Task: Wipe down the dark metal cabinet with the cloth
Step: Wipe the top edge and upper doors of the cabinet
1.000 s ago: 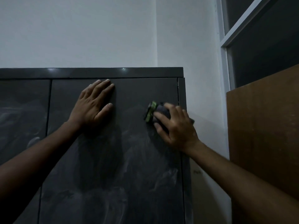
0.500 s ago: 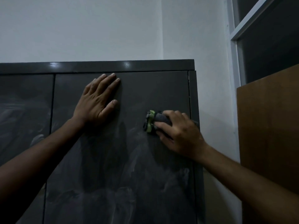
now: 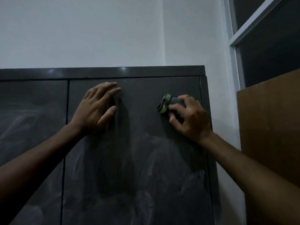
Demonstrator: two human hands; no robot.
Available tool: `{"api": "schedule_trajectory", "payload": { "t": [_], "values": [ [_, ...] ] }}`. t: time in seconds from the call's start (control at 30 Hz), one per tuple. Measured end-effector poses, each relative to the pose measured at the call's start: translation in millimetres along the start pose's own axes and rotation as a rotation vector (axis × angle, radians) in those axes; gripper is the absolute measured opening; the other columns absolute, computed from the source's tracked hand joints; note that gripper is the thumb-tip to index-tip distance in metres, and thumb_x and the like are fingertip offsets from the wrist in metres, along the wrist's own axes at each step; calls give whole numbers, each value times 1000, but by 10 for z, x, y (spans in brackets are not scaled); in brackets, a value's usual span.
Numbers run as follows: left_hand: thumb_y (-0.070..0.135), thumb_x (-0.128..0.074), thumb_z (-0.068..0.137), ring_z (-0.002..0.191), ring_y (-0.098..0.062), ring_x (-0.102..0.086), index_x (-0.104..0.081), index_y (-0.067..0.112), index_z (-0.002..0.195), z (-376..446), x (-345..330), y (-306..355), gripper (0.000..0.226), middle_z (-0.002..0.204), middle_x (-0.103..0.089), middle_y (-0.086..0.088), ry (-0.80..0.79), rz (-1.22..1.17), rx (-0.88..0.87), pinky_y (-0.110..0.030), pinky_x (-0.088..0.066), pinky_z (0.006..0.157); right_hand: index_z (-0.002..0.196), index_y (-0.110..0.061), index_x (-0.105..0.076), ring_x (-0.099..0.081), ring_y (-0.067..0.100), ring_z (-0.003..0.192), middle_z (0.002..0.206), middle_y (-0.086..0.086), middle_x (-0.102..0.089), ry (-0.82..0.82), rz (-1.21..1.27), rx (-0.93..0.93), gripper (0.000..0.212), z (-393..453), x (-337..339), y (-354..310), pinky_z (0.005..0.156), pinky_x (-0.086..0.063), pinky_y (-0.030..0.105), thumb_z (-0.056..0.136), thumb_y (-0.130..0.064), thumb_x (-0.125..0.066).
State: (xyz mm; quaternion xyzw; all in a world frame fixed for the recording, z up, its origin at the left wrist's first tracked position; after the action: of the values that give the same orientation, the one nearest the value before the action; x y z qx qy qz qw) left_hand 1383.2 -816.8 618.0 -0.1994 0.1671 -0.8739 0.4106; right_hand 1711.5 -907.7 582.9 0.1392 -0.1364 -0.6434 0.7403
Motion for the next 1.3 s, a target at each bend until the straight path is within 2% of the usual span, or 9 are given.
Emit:
{"api": "schedule_trajectory", "payload": {
  "t": [0.1, 0.23, 0.33, 0.53, 0.73, 0.87, 0.97, 1.17, 1.3],
  "values": [
    [44, -37, 102, 149, -37, -39, -49, 8, 153, -211, 117, -248, 64, 161, -43, -14, -5, 37, 27, -52, -30, 119, 105, -20, -71, -55, 28, 98, 111, 10, -57, 132, -18, -235, 19, 439, -156, -206, 78, -50, 41, 91, -32, -64],
    [46, -35, 102, 151, -38, -37, -48, 7, 154, -352, 183, -454, 67, 162, -43, -16, -74, 76, 4, -52, -31, 120, 103, -20, -72, -59, 34, 95, 115, 14, -61, -38, 61, 113, 21, 337, -490, -929, 77, -47, 43, 89, -34, -66],
    [46, -34, 104, 156, -34, -30, -42, 9, 159, -414, 150, -534, 67, 167, -37, -13, -95, 84, -29, -53, -27, 125, 98, -17, -74, -62, 35, 91, 114, 16, -64, -118, 58, 254, 20, 121, -377, -823, 75, -49, 43, 85, -32, -71],
    [45, -31, 105, 159, -28, -25, -39, 14, 161, -444, 98, -600, 64, 169, -33, -8, -73, 51, -38, -48, -20, 129, 98, -19, -69, -57, 33, 96, 108, 11, -57, 156, -48, -294, 17, 771, -472, -890, 79, -48, 44, 88, -33, -65],
    [40, -34, 104, 159, -30, -24, -38, 9, 161, -466, 156, -595, 65, 169, -32, -11, -60, -37, -35, -48, -19, 130, 103, -20, -73, -59, 32, 96, 118, 15, -62, -119, 43, 206, 21, 139, -677, -1451, 77, -47, 42, 89, -34, -67],
    [40, -43, 101, 157, -34, -29, -41, 8, 158, -715, 407, -952, 66, 167, -36, -13, -6, 28, -49, -52, -21, 129, 98, -18, -71, -59, 34, 93, 108, 12, -59, 77, -25, -123, 17, 422, -544, -1123, 77, -50, 47, 87, -30, -67],
    [43, -40, 102, 156, -37, -31, -42, 6, 158, -1015, 582, -1355, 67, 167, -35, -17, 14, 113, 46, -55, -22, 128, 100, -22, -69, -57, 35, 97, 109, 11, -57, 191, -49, -332, 17, 874, -800, -1476, 81, -49, 46, 90, -34, -63],
    [47, -32, 105, 161, -30, -18, -34, 8, 162, -1235, 457, -1557, 70, 172, -25, -12, -12, 111, 137, -50, -13, 131, 103, -20, -73, -60, 32, 96, 118, 13, -62, -68, 49, 158, 20, 422, -935, -1943, 76, -47, 43, 90, -33, -67],
    [48, -33, 106, 161, -28, -18, -33, 11, 163, -1258, 374, -1629, 68, 173, -24, -10, 31, 117, 117, -49, -13, 132, 100, -17, -73, -60, 35, 94, 108, 13, -60, 130, -14, -195, 18, 684, -795, -1608, 77, -51, 48, 88, -29, -66]
  ]
}}
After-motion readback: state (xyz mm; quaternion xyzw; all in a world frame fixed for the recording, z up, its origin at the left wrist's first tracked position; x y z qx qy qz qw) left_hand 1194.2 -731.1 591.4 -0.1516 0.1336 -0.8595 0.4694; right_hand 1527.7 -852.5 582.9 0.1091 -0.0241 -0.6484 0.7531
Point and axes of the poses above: each hand's wrist, its own z-axis towards the middle knuckle, its own x-axis out of the back of the hand, y = z × x, the point moved 1 cm from there along z, towards the middle knuckle
